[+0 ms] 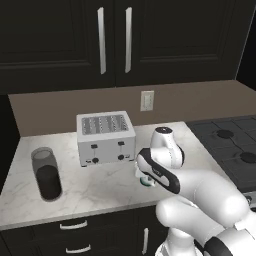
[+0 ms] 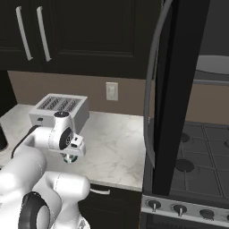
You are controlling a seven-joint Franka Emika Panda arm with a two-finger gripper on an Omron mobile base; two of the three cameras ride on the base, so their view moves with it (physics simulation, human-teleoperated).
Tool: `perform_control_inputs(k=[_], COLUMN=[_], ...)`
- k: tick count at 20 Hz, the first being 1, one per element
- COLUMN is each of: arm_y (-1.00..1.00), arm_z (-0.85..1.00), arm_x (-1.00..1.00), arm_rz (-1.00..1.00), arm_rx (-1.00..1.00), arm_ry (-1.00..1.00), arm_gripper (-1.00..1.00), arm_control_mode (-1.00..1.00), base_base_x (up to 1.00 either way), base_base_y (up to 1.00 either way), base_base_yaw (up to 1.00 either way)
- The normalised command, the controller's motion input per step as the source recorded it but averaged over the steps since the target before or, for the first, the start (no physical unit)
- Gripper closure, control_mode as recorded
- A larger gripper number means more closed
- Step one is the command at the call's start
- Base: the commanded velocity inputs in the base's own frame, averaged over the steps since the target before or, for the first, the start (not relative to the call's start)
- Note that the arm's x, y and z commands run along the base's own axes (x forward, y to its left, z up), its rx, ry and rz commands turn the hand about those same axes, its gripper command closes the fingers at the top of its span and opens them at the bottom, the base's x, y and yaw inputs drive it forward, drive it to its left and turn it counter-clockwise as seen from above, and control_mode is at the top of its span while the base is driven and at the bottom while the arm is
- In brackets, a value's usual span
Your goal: Pick the mug from the counter and place it inside the microwave. Then close the microwave.
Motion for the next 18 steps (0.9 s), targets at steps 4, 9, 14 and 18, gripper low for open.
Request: perform_control_inputs(k=[4, 9, 14, 18], arm_y=[0.00, 0.00, 0.00, 0.00], arm_z=[0.00, 0.00, 0.00, 0.10], arm_x=[0.00, 0.00, 0.00, 0.00], arm_rz=[0.00, 0.00, 0.00, 0.00], arm_rx=[0.00, 0.00, 0.00, 0.00], arm_ry=[0.00, 0.00, 0.00, 0.00], arm_gripper=[1.00, 1.00, 1.00, 1.00], arm_control_mode=[-1.00, -1.00, -1.00, -1.00], base_base_x=[0.00, 0.00, 0.00, 0.00], base_base_y=[0.00, 0.00, 0.00, 0.00], base_base_yaw=[0.00, 0.00, 0.00, 0.00])
